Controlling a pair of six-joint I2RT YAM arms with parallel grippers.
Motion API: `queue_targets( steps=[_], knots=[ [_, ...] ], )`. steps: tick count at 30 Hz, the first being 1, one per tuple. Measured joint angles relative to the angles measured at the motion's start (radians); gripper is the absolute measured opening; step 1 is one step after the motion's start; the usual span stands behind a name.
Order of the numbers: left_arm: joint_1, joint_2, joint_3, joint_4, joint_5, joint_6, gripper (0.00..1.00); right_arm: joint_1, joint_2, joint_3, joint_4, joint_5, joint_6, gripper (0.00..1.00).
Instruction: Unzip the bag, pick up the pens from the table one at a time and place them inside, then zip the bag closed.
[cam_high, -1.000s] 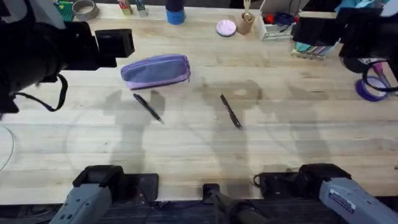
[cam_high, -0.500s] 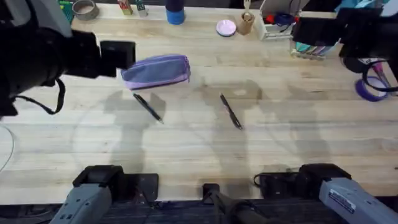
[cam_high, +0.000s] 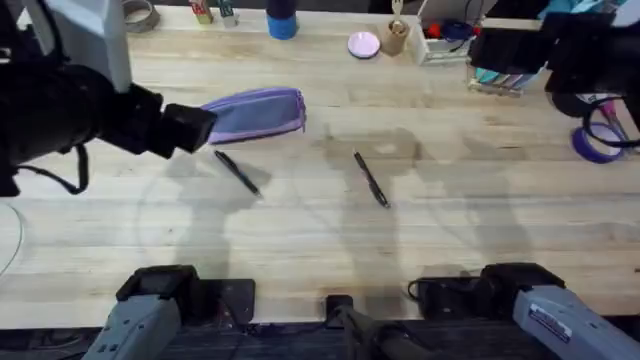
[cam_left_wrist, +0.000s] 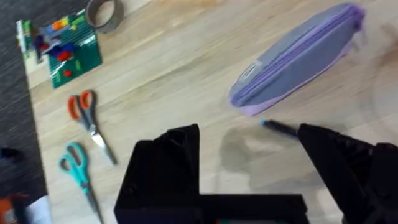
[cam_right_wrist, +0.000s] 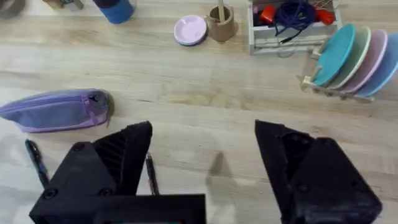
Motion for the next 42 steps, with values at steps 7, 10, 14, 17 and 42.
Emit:
queue_targets(
  steps=[7, 10, 14, 17, 42],
  knots=[
    [0.21, 0.007, 0.0, -0.004, 0.149, 0.148, 0.991, 0.0, 0.0, 0.0, 0.0, 0.0, 0.0, 0.996],
    [0.307, 0.031, 0.0, -0.006, 0.252, 0.216, 0.991, 0.0, 0.0, 0.0, 0.001, 0.0, 0.0, 0.996],
    [0.421, 0.096, 0.0, -0.006, 0.383, 0.312, 0.991, 0.0, 0.0, 0.0, 0.001, 0.0, 0.0, 0.996],
    [0.483, 0.148, 0.0, -0.005, 0.459, 0.365, 0.991, 0.0, 0.0, 0.0, 0.001, 0.0, 0.0, 0.996],
    [0.572, 0.37, 0.0, 0.073, 0.639, 0.479, 0.993, 0.0, 0.0, 0.0, 0.001, 0.0, 0.0, 0.996]
  ],
)
